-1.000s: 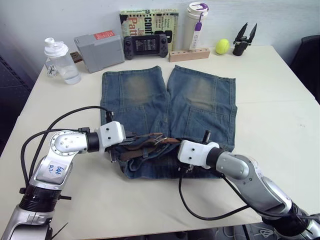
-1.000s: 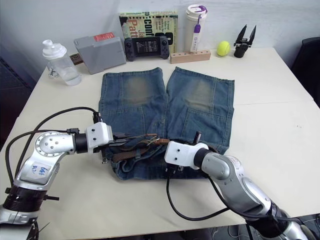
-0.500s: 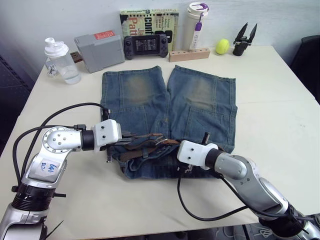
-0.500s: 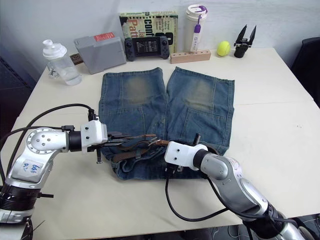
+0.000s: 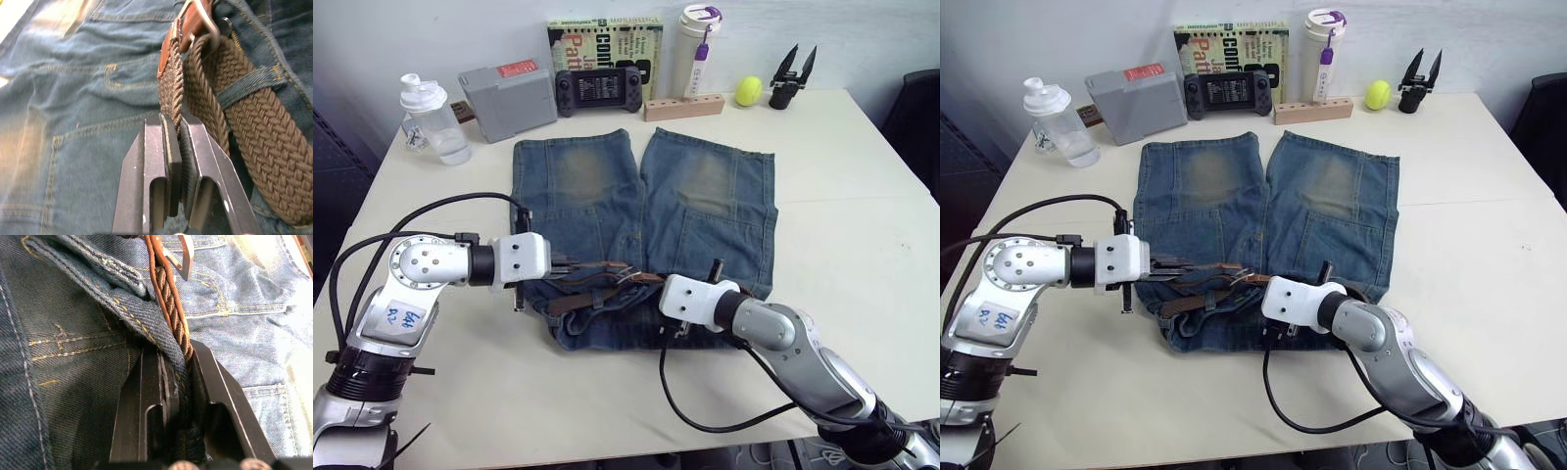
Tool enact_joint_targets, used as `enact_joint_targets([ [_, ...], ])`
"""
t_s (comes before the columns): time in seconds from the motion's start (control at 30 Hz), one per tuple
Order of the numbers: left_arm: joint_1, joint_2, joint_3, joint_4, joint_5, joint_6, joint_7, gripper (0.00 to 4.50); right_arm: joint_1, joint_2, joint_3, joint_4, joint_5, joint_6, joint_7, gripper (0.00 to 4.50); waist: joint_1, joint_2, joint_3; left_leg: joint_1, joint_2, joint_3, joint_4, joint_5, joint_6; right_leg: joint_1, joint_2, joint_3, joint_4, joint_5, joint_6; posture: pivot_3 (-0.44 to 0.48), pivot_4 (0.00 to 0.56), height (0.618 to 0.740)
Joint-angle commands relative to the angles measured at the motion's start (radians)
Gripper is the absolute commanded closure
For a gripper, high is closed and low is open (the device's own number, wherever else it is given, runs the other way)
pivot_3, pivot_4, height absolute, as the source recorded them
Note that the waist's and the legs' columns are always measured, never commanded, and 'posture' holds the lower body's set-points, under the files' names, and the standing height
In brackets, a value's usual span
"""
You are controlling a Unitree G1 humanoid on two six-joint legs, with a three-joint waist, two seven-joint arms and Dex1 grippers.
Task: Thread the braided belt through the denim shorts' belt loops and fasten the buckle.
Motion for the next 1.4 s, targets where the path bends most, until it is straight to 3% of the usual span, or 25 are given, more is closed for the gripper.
enact_joint_targets([
  [0.03,-0.018,0.017,-0.009,0.003,0.018,-0.037,-0.017,4.50,-0.012,0.008,-0.035,-0.018,-0.020,-0.009,0.001,4.45,0.000,0.000,0.000,0.000,0.000,0.000,0.000,0.000,0.000,0.000,0.000,0.000,0.000,0.000,0.000,0.000,0.150,0.726],
  [0.5,-0.089,0.024,-0.053,0.055,0.089,-0.134,-0.042,4.50,-0.038,0.011,-0.021,-0.015,-0.043,-0.064,0.032,4.45,0.001,0.000,0.000,0.000,0.000,0.000,0.000,0.000,0.000,0.000,0.000,0.000,0.000,0.000,0.000,0.000,0.150,0.726],
  [0.97,-0.153,-0.067,-0.124,0.100,0.094,-0.185,-0.057,4.50,-0.046,0.038,-0.022,-0.005,-0.067,-0.086,0.056,4.45,0.001,0.000,0.000,0.000,0.000,0.000,0.001,0.000,0.000,0.000,0.001,0.000,0.001,0.000,0.000,0.000,0.150,0.726],
  [1.4,-0.110,0.019,-0.063,0.138,0.080,-0.227,-0.082,4.50,-0.042,0.081,-0.070,-0.002,-0.087,-0.042,0.039,4.45,-0.001,0.000,0.000,0.000,0.000,0.000,0.001,0.000,0.000,0.000,0.001,0.000,0.001,0.000,0.000,0.000,0.150,0.726],
])
